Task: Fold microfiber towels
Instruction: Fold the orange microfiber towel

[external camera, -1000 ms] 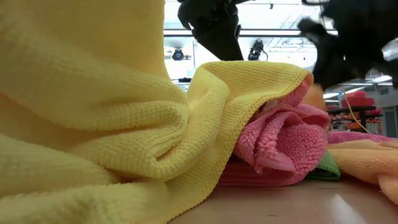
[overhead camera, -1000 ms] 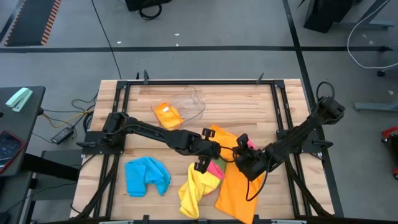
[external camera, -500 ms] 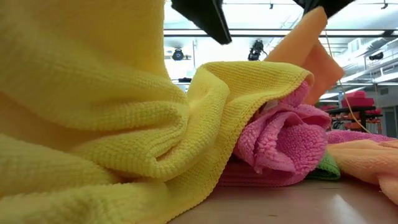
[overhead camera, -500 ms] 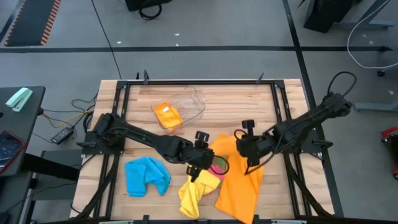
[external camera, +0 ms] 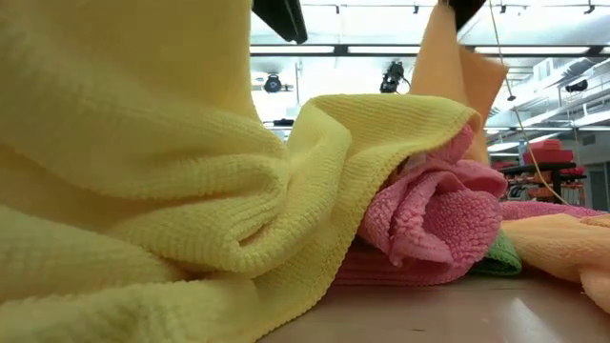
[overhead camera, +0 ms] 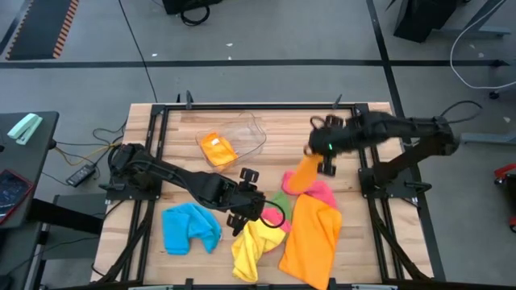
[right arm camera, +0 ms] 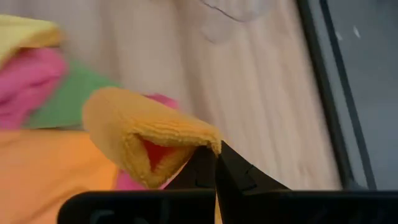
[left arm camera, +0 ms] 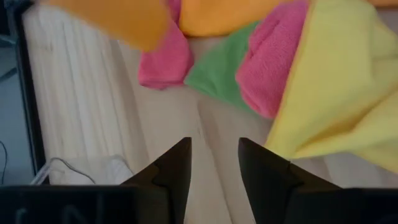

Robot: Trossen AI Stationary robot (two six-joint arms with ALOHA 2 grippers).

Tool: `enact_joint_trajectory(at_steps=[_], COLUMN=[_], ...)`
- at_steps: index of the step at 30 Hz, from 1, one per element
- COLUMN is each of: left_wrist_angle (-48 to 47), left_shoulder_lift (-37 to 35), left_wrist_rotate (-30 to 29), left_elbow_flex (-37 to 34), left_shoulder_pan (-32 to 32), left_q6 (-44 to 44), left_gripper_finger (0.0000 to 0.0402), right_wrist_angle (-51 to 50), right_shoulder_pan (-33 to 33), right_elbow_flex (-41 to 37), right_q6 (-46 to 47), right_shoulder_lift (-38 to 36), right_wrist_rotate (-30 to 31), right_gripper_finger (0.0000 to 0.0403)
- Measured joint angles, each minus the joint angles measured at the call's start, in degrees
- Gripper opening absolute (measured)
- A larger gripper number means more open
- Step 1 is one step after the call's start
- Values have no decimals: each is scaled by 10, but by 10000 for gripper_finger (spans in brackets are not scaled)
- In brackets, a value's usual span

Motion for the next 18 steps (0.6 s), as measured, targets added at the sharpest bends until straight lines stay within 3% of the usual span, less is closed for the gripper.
enact_joint_trajectory(at_steps=[10,14,18], left_wrist_angle=[3,4,9], left_shoulder_lift=[-1,-1,-1], left_wrist_rotate=[-1,-1,-1], left_elbow_flex=[-40,-65,-85], left_shoulder_pan=[33,40,40], left_q6=[-2,-9,-18], left_gripper_finger=[114,112,114], right_wrist_angle=[74,146,205], right_shoulder_pan=[-285,-299,-268], right_elbow_flex=[-18,-77,-154], right_q6=[-161,-201,-193], right_shoulder_lift=[39,69,101], right_wrist_rotate=[51,40,-3], right_gripper_finger=[0,0,0])
